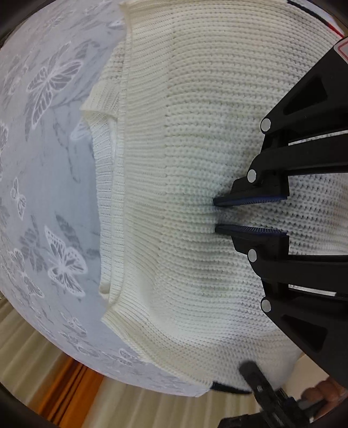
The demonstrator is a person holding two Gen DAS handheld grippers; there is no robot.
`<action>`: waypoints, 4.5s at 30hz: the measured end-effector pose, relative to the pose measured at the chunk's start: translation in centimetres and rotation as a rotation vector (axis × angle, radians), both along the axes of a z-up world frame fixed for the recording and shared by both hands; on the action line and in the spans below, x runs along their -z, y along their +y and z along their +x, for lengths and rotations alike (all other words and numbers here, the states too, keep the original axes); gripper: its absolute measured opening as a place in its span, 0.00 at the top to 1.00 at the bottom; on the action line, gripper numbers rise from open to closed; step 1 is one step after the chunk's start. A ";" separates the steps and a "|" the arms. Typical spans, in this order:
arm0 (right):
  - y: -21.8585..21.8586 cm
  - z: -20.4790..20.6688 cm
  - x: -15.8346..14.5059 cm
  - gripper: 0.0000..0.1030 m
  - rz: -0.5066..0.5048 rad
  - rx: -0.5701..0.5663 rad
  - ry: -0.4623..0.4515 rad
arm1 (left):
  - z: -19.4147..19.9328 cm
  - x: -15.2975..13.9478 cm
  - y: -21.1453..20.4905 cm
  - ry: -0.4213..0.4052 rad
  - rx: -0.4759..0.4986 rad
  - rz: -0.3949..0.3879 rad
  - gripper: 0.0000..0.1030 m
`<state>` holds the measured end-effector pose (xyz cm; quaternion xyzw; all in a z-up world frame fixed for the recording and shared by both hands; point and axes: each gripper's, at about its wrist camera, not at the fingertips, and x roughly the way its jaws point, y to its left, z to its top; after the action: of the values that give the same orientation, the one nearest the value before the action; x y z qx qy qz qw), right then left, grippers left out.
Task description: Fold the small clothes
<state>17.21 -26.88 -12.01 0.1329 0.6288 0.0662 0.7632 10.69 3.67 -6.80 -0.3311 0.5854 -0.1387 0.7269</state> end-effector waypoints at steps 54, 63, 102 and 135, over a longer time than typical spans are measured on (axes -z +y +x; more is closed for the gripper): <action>-17.7 -9.9 -2.6 0.78 0.191 0.313 -0.035 | -11.8 -6.4 -16.2 -0.213 0.460 0.309 0.25; -16.3 -10.0 -3.7 0.49 0.236 0.264 -0.091 | -9.7 -3.6 -19.7 -0.126 0.483 0.266 0.25; -16.1 -5.0 -3.4 1.00 -0.164 0.111 -0.170 | -4.2 2.1 -26.1 -0.172 0.527 0.561 0.12; -17.9 -22.7 -3.5 0.68 0.123 0.378 -0.141 | -8.2 -0.8 -23.4 -0.165 0.509 0.568 0.13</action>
<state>-5.51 -44.77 -8.50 0.2899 0.5326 -0.0309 0.7946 2.45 -19.73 -6.05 0.0514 0.6034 -0.1732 0.7767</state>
